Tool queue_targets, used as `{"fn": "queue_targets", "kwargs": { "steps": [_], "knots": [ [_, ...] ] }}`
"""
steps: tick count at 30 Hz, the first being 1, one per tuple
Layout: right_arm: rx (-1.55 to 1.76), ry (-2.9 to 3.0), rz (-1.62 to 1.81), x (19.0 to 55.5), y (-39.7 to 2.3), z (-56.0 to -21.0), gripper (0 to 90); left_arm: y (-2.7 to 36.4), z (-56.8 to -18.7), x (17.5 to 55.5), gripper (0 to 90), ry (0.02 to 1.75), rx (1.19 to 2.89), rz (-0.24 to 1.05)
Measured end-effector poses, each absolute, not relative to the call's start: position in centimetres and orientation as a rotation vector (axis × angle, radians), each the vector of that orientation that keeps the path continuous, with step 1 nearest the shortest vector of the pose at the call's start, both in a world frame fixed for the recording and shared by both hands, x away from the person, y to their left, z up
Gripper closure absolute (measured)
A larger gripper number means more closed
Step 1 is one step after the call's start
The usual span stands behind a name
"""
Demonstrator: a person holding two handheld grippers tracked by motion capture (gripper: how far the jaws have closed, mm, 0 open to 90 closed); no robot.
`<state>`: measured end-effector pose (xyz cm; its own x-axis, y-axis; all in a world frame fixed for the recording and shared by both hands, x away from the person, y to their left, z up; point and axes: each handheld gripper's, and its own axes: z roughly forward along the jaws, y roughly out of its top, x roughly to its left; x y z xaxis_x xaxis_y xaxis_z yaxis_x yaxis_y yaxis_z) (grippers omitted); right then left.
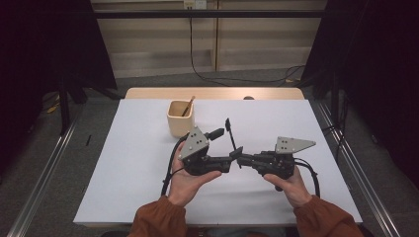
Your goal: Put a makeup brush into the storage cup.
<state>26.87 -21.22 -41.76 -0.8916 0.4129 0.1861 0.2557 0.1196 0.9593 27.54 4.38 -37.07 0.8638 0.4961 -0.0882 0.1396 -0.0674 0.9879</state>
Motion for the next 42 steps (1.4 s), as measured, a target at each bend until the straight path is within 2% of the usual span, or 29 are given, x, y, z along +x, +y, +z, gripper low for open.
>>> {"fn": "queue_targets", "kwargs": {
  "steps": [3,5,8,13,20,24,29,42],
  "knots": [
    [0.678,2.256,1.886,26.80,-21.13,-41.80,85.6,4.38,-37.10,27.72,30.3,0.526,1.633,0.283],
    [0.679,2.256,1.883,26.78,-21.09,-41.83,85.6,4.42,-37.10,27.74,39.2,0.520,1.642,0.268],
    [0.680,2.259,1.878,26.80,-21.03,-41.91,85.6,4.52,-37.03,27.92,46.7,0.528,1.642,0.253],
    [0.680,2.265,1.873,26.85,-20.98,-42.02,85.6,4.52,-37.03,28.08,54.2,0.550,1.641,0.228],
    [0.681,2.262,1.867,26.80,-21.01,-42.08,85.5,4.89,-36.82,27.99,70.4,0.547,1.628,0.241],
    [0.684,2.264,1.862,26.86,-20.90,-42.16,85.5,4.99,-37.11,27.84,73.2,0.563,1.627,0.263],
    [0.684,2.271,1.856,26.92,-20.75,-42.30,85.5,5.15,-37.35,27.94,80.6,0.578,1.618,0.218],
    [0.661,2.288,1.844,26.73,-20.52,-42.34,85.4,4.96,-37.17,27.72,84.7,0.556,1.625,0.166]
  ]
}}
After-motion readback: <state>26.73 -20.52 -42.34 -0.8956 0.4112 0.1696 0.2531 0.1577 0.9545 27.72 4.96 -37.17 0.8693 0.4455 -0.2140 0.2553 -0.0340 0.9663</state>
